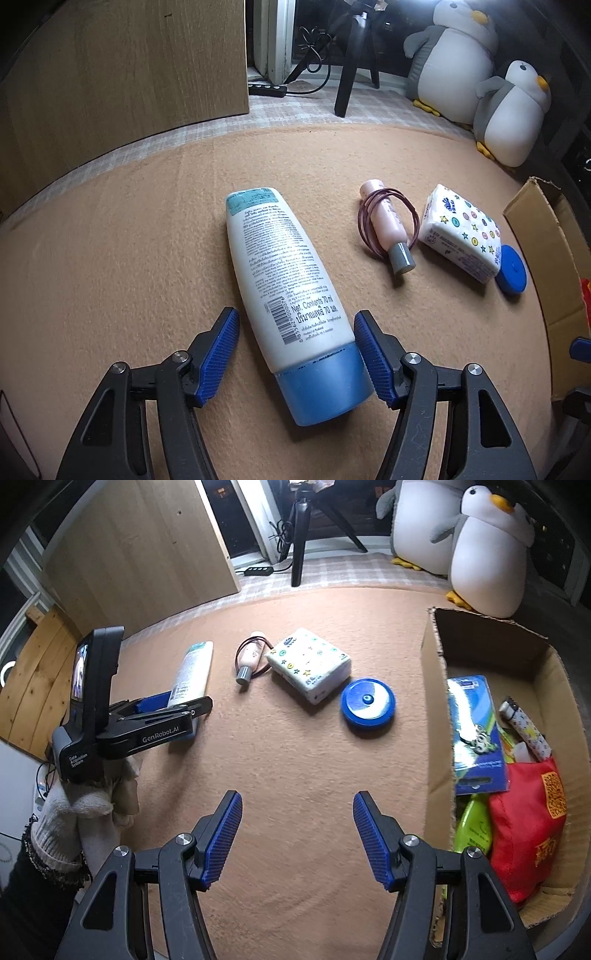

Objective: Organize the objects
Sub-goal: 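Close the left tool around the sunscreen bottle's blue cap end, then lift the sunscreen bottle with the left tool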

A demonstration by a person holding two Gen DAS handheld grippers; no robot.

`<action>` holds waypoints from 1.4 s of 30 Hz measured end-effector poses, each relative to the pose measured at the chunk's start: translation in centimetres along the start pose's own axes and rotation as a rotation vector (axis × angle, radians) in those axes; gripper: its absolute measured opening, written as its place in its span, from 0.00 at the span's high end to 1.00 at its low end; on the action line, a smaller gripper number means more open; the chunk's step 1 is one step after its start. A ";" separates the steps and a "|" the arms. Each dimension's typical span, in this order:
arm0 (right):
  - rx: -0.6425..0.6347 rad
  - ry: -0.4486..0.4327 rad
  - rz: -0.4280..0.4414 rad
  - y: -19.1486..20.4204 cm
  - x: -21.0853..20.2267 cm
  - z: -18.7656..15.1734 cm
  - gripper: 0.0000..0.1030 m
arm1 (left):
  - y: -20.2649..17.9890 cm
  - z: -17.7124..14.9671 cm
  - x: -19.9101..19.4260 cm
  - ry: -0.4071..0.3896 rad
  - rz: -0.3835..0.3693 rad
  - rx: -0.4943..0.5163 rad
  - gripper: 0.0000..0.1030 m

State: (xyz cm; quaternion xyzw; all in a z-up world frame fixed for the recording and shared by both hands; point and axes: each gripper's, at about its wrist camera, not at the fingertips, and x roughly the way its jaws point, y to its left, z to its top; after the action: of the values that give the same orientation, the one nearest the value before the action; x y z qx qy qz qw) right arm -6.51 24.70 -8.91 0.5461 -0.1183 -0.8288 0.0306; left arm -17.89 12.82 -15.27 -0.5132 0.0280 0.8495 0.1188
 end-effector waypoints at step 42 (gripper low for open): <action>0.011 0.028 0.065 0.8 2.5 1.1 0.43 | -2.8 -5.8 -3.6 0.028 -0.107 -0.020 0.50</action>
State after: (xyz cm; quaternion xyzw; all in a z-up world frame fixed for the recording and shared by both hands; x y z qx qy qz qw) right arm -8.61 23.64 -10.56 0.5535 -0.1400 -0.8191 0.0561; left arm -10.56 13.96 -14.60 -0.5271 -0.0065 0.8349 0.1585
